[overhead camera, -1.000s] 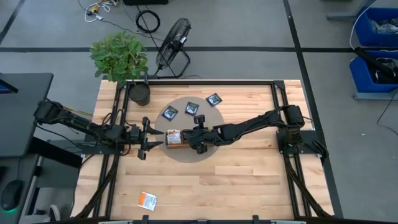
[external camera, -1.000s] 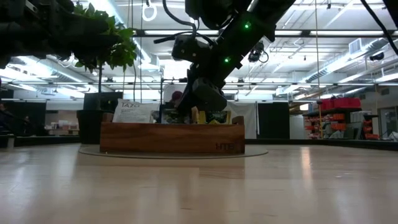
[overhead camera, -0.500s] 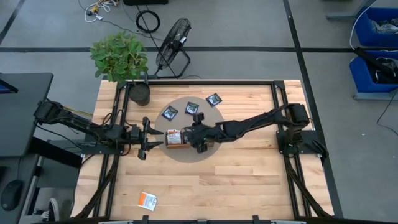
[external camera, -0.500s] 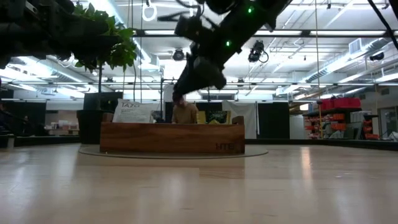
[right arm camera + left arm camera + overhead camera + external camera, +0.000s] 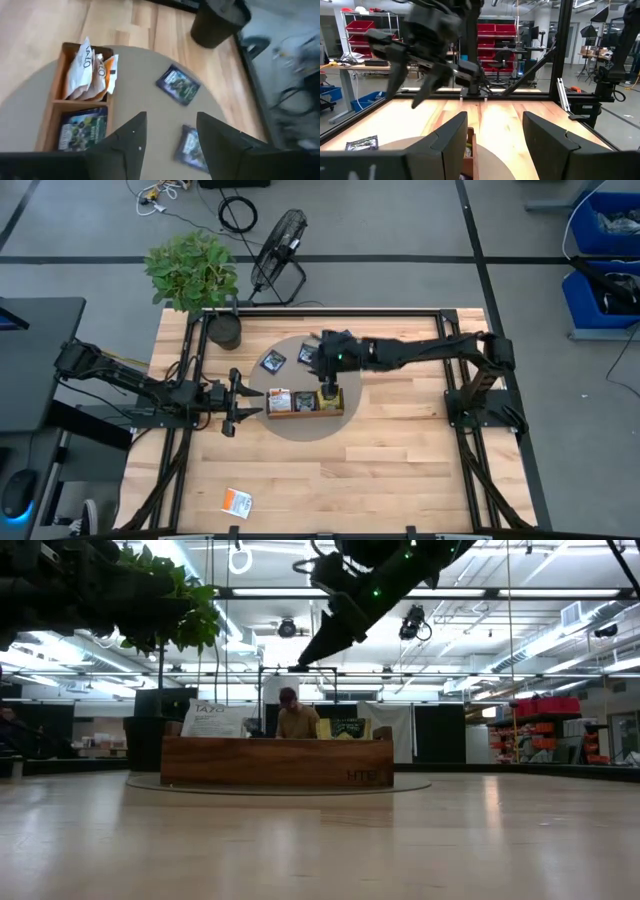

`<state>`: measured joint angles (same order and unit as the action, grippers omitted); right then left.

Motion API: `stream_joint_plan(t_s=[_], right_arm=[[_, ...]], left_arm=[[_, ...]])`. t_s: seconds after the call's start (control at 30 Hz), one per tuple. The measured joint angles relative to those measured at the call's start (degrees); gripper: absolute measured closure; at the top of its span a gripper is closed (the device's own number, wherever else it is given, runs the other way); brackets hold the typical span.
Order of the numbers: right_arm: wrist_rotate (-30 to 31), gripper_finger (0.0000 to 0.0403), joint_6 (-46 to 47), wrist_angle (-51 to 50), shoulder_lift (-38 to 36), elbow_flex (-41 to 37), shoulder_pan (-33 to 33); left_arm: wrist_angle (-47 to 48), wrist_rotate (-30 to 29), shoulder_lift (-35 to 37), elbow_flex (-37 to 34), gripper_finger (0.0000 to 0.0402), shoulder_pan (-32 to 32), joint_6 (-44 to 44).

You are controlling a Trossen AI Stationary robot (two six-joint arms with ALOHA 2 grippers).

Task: Pick & Place Tea
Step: Put the top right purple tea bag into the middle compartment of the wooden organizer

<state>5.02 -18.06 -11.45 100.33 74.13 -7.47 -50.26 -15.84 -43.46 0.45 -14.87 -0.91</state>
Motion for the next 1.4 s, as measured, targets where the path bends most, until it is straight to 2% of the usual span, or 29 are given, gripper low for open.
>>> stream_joint_plan(t_s=[0.23, 0.33, 0.47, 0.53, 0.77, 0.97, 1.17, 1.3, 1.4], right_arm=[[-14.7, 0.0222, 5.7, -3.8, -0.7, 0.0, -9.3], [-22.8, 0.0222, 8.2, -3.6, -0.7, 0.0, -12.9], [-33.4, 0.0222, 12.7, 3.0, -0.7, -1.8, -16.5], [-35.8, 0.0222, 15.4, 8.6, -1.1, -4.5, -18.1], [-27.9, 0.0222, 17.1, 29.2, -5.2, -17.6, -19.6], [-28.9, 0.0222, 27.7, 38.8, -10.3, -27.2, -24.5], [-29.4, 0.0222, 41.2, 36.5, -11.3, -32.0, -30.7], [-29.0, 0.0222, 41.8, 29.3, -11.3, -32.2, -32.7], [-24.2, 0.0222, 41.5, 20.8, -11.2, -31.3, -33.4]], left_arm=[[0.2, 0.0, 0.0, 0.0, 0.0204, 0.0, 0.0], [0.5, 0.0, 0.0, 0.0, 0.0204, 0.0, 0.0], [0.5, 0.0, 0.0, 0.0, 0.0204, 0.0, 0.1], [0.5, 0.0, 0.0, 0.0, 0.0204, 0.0, 0.1], [0.6, 0.0, 0.0, 0.0, 0.0204, 0.0, 0.0], [0.6, 0.0, 0.0, 0.0, 0.0204, 0.0, -0.2], [0.6, 0.0, 0.0, 0.0, 0.0204, 0.0, -0.1], [0.6, 0.0, 0.0, 0.0, 0.0204, 0.0, -0.2], [0.6, 0.0, 0.0, 0.0, 0.0204, 0.0, -0.2]])
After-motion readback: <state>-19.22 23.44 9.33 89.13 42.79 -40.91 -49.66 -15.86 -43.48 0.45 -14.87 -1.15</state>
